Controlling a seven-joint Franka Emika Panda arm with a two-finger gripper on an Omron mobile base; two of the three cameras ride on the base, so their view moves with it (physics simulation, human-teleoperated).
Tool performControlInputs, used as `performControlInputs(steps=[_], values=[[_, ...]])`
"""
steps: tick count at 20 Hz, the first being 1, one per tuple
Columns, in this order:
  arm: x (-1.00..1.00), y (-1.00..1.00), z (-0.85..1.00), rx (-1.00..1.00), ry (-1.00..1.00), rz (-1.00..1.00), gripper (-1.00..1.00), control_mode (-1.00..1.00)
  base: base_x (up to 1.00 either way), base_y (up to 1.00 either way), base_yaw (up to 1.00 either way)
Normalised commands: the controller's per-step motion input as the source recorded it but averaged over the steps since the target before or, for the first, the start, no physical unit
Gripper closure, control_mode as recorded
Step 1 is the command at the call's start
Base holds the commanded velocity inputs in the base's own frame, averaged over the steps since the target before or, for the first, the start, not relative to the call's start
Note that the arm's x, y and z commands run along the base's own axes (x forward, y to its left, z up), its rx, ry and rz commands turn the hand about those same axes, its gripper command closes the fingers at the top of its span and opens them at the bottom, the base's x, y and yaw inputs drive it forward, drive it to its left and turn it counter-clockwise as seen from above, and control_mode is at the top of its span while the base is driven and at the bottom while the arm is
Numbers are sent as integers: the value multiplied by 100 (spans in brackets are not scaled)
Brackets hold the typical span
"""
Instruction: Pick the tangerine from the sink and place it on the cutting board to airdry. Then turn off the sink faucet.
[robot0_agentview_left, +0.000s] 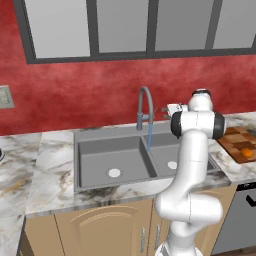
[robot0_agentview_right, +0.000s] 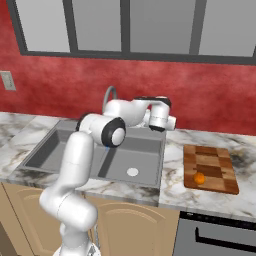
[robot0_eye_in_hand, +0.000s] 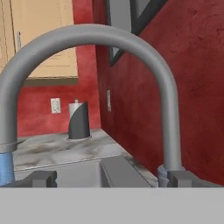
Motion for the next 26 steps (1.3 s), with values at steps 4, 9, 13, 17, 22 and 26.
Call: performControlInputs(steps=[4,9,13,17,22,26], values=[[26,0,-3,0,0,0,-100,-100,0,0,0],[23,0,-4,0,1,1,-100,-100,0,0,0],[20,0,-10,0,2,2,-100,-100,0,0,0],[19,0,-12,0,3,3,-100,-100,0,0,0],[19,1,-12,0,2,3,-100,-100,0,0,0],[21,0,-11,0,2,3,-100,-100,0,0,0]])
